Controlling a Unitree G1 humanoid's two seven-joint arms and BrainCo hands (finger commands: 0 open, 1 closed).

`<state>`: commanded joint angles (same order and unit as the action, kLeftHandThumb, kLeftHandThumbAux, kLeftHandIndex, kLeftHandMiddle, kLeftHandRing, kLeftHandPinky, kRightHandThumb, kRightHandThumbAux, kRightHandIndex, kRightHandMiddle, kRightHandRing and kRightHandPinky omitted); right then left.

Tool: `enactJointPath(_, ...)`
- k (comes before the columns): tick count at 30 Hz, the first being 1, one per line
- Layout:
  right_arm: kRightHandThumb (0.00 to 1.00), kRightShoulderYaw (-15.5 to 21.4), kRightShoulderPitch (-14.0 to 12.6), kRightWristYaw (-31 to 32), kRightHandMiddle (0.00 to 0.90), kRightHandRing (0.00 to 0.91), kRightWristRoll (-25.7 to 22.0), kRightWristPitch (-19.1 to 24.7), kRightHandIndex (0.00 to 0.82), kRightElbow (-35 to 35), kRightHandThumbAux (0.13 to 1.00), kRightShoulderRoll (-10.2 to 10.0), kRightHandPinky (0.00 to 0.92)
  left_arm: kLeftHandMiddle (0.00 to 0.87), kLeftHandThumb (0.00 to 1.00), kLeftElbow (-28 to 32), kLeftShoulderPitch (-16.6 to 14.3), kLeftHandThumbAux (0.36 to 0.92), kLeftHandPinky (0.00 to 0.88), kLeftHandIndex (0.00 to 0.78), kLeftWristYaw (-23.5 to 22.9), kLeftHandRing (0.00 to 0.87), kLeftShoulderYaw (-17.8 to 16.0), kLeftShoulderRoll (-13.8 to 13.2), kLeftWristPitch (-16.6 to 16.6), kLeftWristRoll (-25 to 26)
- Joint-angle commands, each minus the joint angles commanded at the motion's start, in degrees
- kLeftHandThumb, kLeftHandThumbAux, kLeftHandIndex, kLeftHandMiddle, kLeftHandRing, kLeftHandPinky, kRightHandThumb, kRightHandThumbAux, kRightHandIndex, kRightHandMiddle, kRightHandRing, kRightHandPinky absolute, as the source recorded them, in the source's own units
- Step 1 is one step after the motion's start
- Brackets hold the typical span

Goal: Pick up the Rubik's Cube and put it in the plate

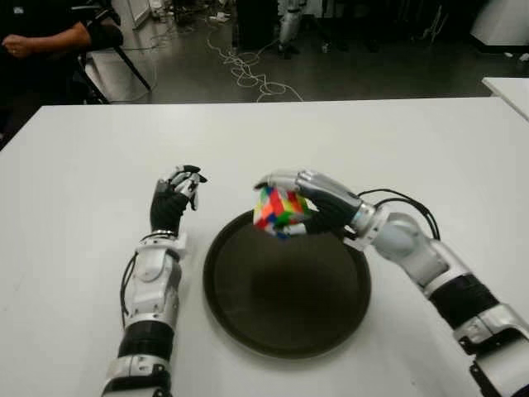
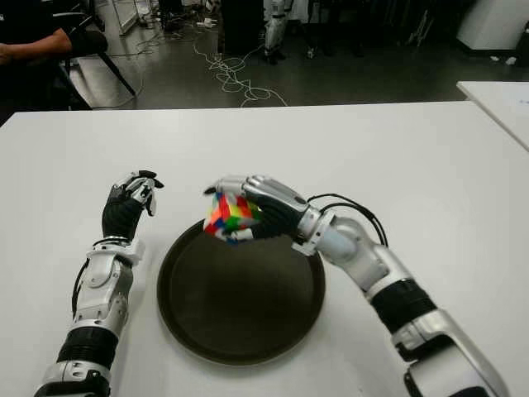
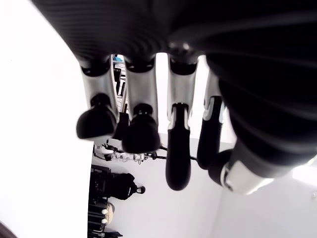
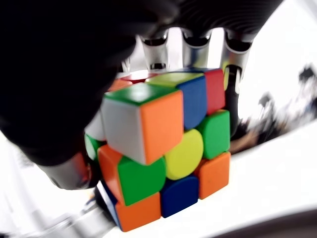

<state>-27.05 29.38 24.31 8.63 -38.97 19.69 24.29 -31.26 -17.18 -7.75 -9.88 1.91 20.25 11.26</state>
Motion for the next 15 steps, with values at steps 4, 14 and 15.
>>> enactJointPath(4,0.697,0.5,-0.4,7.3,0.654,0.679,-5.0,3.1,0.423,-2.6,0.736,0.5,0.702,0.531,0.857,-0.3,-0.1,0.66,0.802,0.424,-0.1,0.783,0.0,-0.1,0.2,0.0)
enactJointPath(14,0.697,3.1,-0.5,15.7,0.666,0.682,-9.0,4.1,0.425,-3.5,0.734,-0.2,0.693,0.535,0.856,0.3,0.3,0.662,0.806,0.42,-0.4,0.793,-0.1,-0.2,-0.1,0.3)
enactJointPath(15,0.698,3.3,-0.6,16.1,0.669,0.683,-9.2,4.0,0.425,-3.4,0.734,-0.4,0.692,0.536,0.856,0.1,0.2,0.662,0.807,0.419,-0.6,0.795,-0.1,-0.2,0.2,0.3)
